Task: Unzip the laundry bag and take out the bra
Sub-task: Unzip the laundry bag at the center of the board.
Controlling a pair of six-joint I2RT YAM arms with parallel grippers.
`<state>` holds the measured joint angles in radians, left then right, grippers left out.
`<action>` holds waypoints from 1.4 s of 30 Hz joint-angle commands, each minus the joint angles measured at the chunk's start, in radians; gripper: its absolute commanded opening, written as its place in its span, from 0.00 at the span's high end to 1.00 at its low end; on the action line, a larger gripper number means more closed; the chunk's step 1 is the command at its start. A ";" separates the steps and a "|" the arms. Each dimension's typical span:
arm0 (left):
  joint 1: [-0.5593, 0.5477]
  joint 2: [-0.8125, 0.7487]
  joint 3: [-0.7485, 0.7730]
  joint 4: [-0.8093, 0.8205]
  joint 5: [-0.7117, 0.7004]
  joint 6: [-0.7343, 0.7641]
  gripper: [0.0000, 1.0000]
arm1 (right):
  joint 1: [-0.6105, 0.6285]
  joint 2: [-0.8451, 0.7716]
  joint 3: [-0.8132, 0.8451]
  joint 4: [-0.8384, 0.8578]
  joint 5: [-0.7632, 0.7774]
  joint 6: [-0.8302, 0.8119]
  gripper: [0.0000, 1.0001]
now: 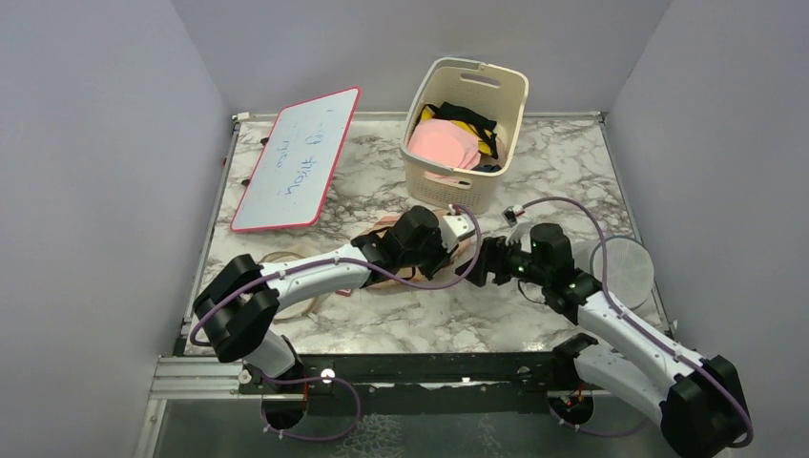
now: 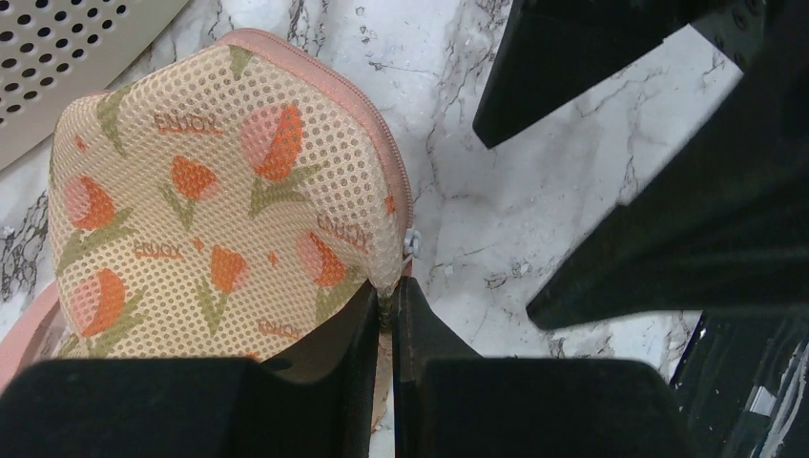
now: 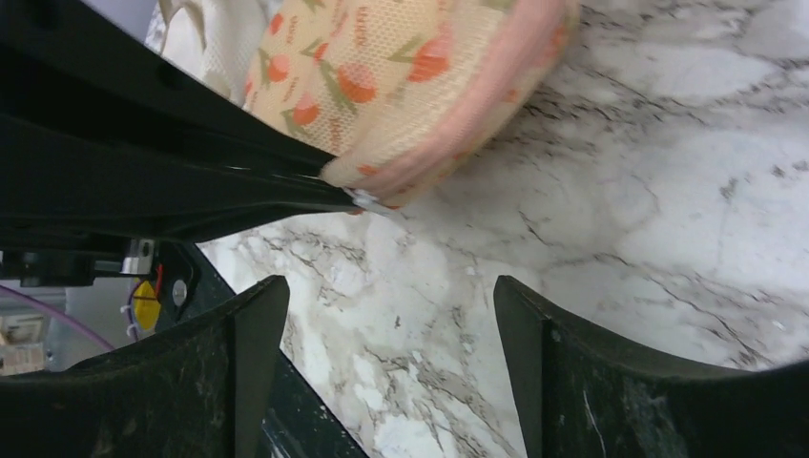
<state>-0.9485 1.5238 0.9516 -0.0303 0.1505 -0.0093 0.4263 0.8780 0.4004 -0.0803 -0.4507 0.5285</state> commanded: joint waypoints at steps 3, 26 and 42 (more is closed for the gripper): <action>0.011 -0.043 0.011 0.043 0.018 -0.019 1.00 | 0.168 0.056 0.042 0.140 0.214 -0.061 0.29; 0.027 -0.050 0.008 0.056 0.058 -0.023 1.00 | 0.310 0.124 -0.129 0.605 0.422 -0.295 0.59; 0.028 -0.027 0.020 0.049 0.104 -0.020 1.00 | 0.310 0.091 -0.124 0.579 0.569 -0.332 0.66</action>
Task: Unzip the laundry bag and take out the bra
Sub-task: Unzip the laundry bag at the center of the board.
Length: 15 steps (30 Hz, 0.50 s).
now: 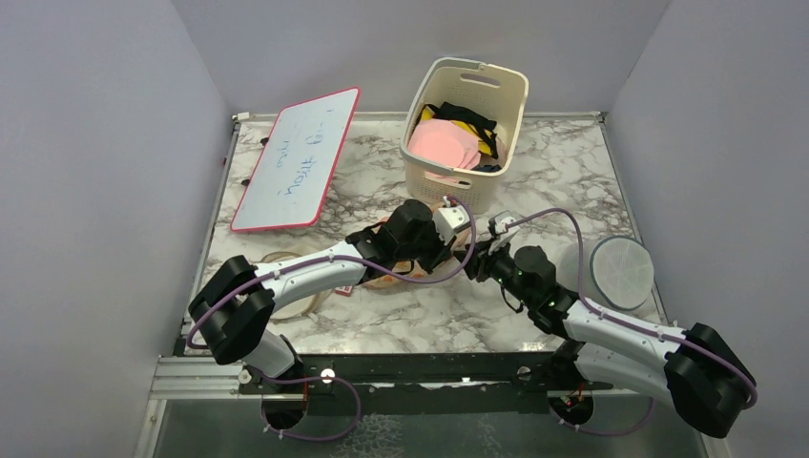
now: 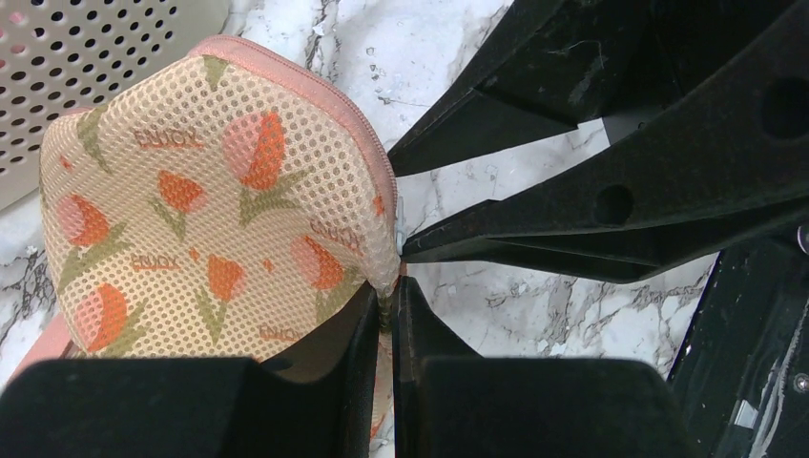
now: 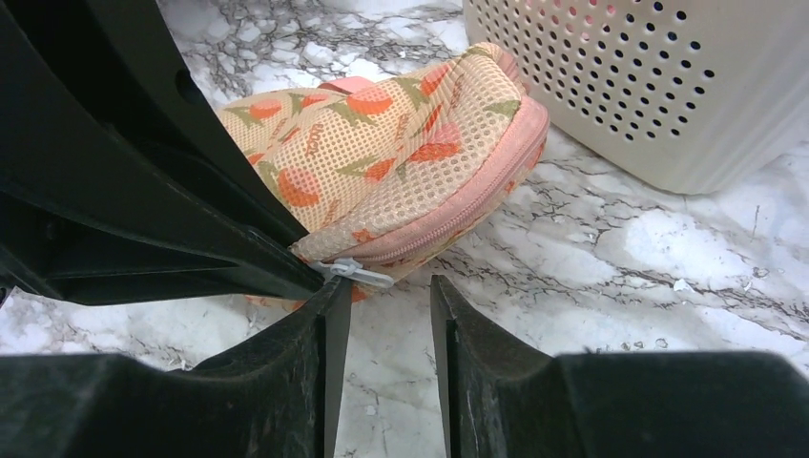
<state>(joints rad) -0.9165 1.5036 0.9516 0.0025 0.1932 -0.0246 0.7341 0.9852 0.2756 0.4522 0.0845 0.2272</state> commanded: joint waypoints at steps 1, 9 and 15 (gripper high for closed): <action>-0.003 -0.005 0.020 0.015 0.060 -0.005 1.00 | 0.002 -0.017 0.002 0.045 0.031 -0.033 0.66; -0.003 -0.006 0.020 0.007 0.031 0.002 1.00 | 0.002 -0.049 0.066 -0.152 0.155 0.029 0.69; -0.003 -0.009 0.022 0.007 0.027 0.002 1.00 | 0.002 -0.098 0.047 -0.189 0.112 0.001 0.64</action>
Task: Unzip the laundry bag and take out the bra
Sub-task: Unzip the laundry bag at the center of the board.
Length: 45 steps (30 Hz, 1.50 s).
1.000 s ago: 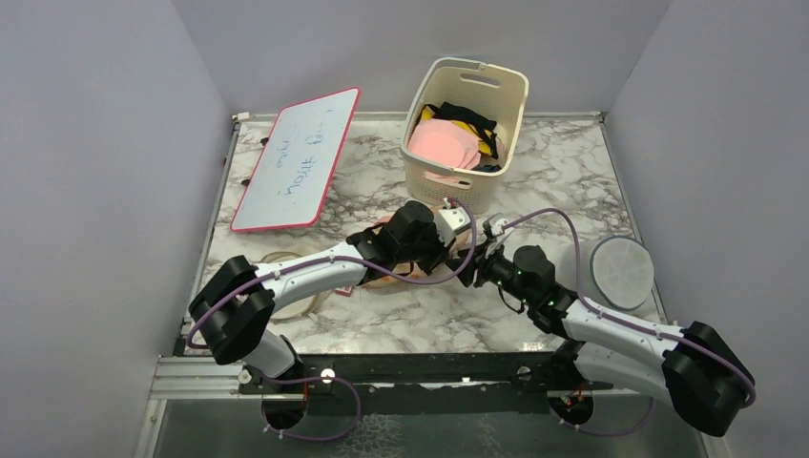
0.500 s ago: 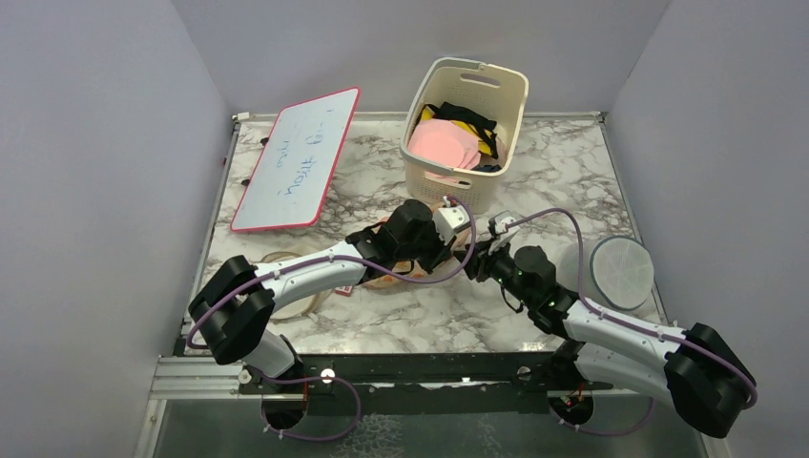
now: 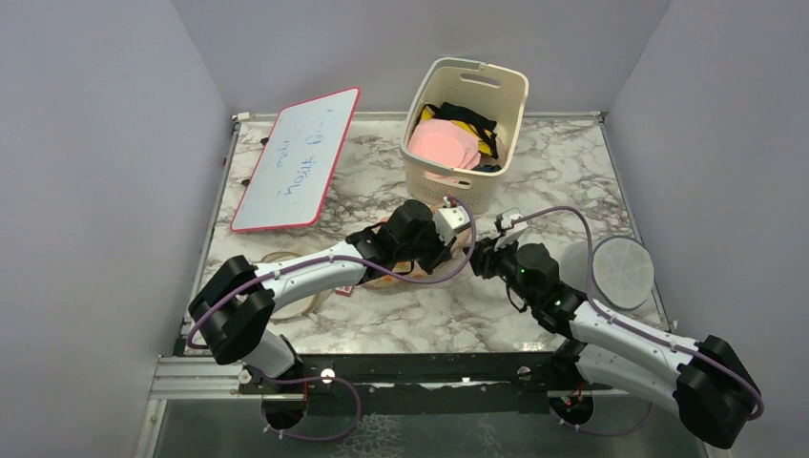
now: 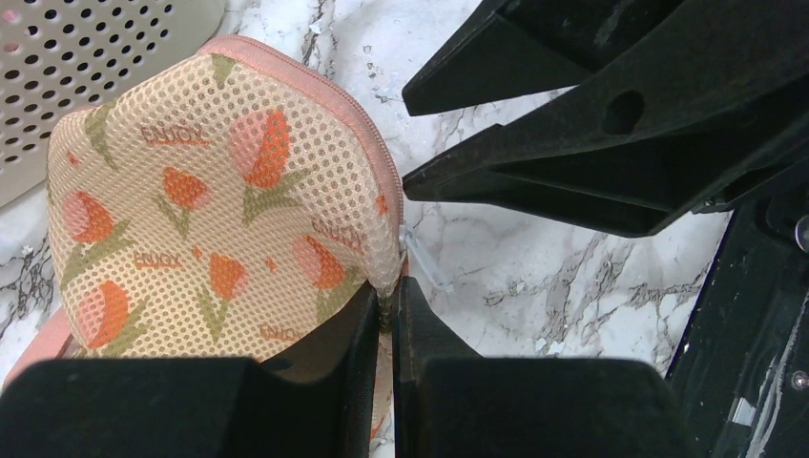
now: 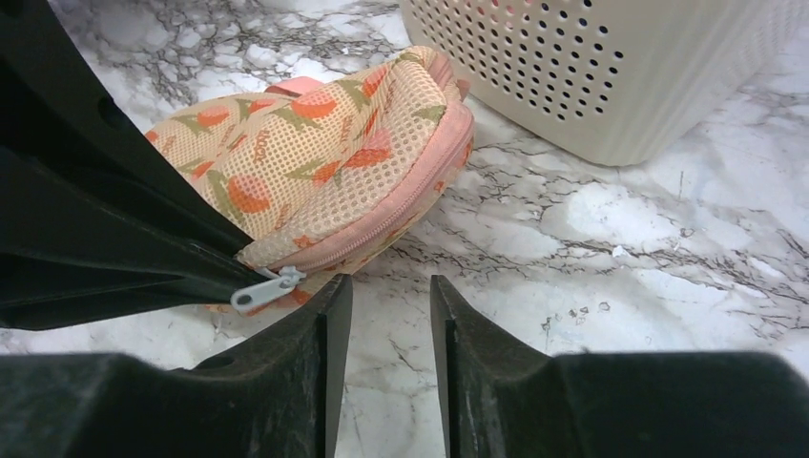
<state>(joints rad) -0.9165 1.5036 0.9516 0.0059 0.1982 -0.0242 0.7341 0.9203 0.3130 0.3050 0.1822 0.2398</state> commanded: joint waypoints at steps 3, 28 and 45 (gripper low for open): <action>-0.003 -0.012 0.021 0.002 0.017 0.005 1.00 | 0.002 -0.052 -0.019 0.016 -0.087 -0.109 0.59; -0.002 -0.106 0.003 0.008 -0.016 0.017 1.00 | 0.057 0.033 -0.159 0.504 -0.213 -0.538 0.56; 0.004 -0.110 0.002 0.008 -0.009 0.013 1.00 | 0.109 0.108 -0.174 0.659 -0.153 -0.646 0.62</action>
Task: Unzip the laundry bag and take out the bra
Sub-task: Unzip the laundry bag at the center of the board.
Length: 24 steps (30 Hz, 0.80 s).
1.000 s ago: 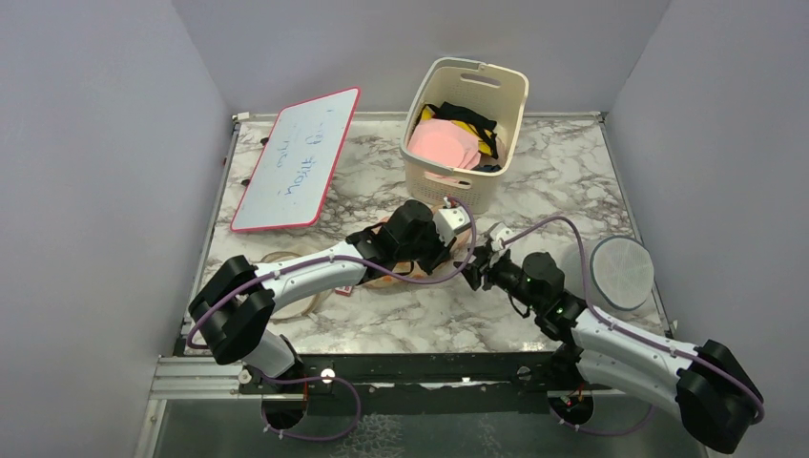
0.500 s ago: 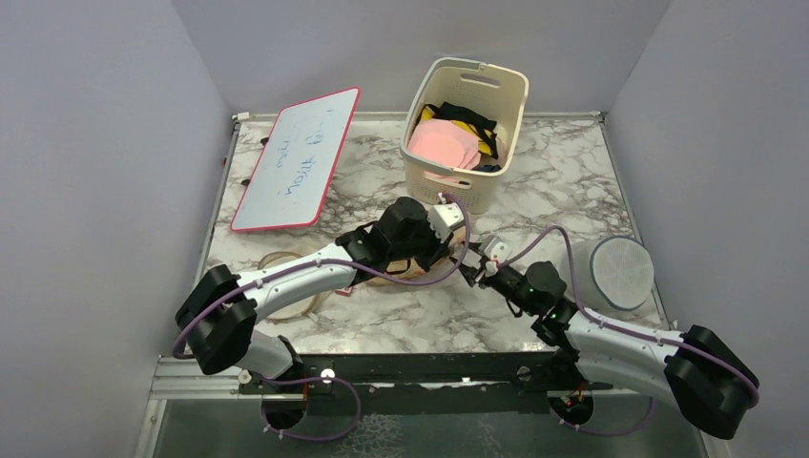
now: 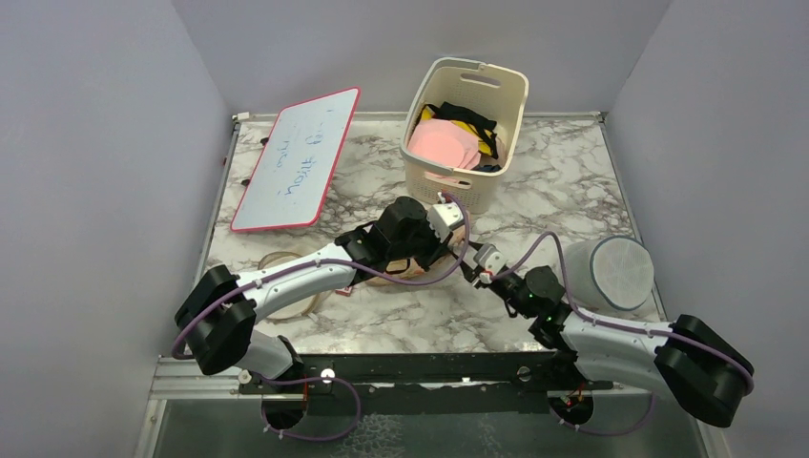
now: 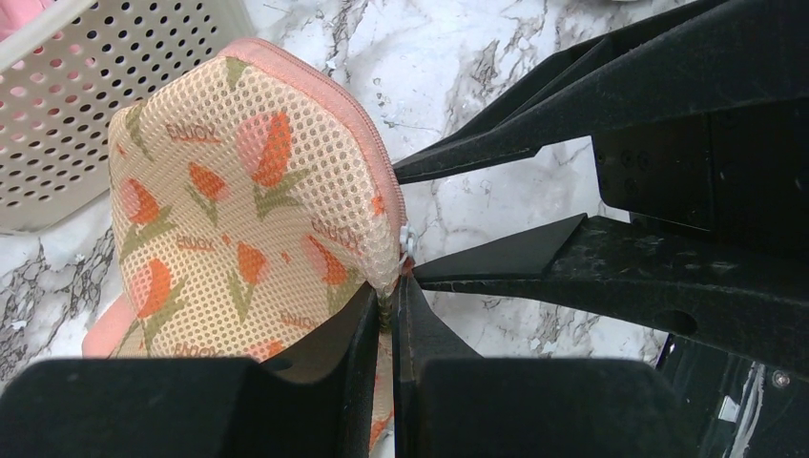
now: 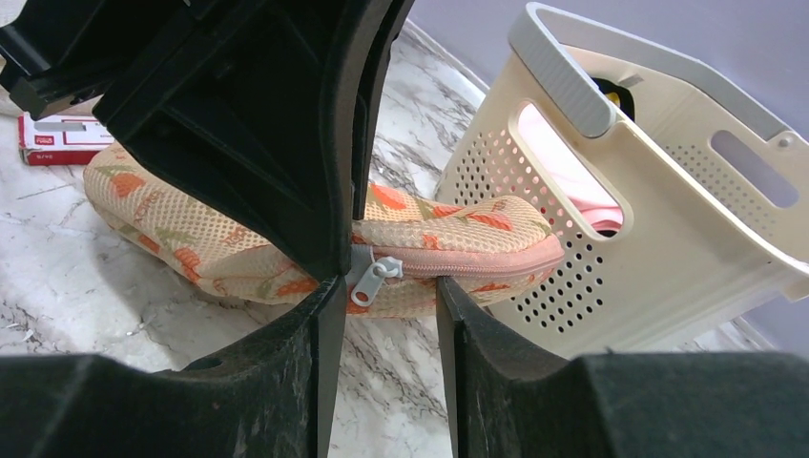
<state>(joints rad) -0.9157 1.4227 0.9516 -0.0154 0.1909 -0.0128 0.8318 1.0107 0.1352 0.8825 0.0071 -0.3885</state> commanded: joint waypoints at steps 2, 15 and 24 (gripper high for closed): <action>0.003 -0.031 0.001 0.029 -0.004 0.002 1.00 | 0.017 0.028 0.006 0.082 0.010 -0.007 0.62; 0.004 -0.017 0.003 0.029 0.002 -0.005 1.00 | 0.087 0.167 0.043 0.175 0.301 0.026 0.59; 0.009 -0.013 0.006 0.028 0.005 -0.006 1.00 | 0.087 0.122 0.017 0.196 0.336 0.088 0.67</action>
<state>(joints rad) -0.9051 1.4231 0.9516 -0.0055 0.1699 -0.0120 0.9176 1.1637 0.1532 1.0195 0.2733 -0.3355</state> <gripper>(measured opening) 0.012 0.347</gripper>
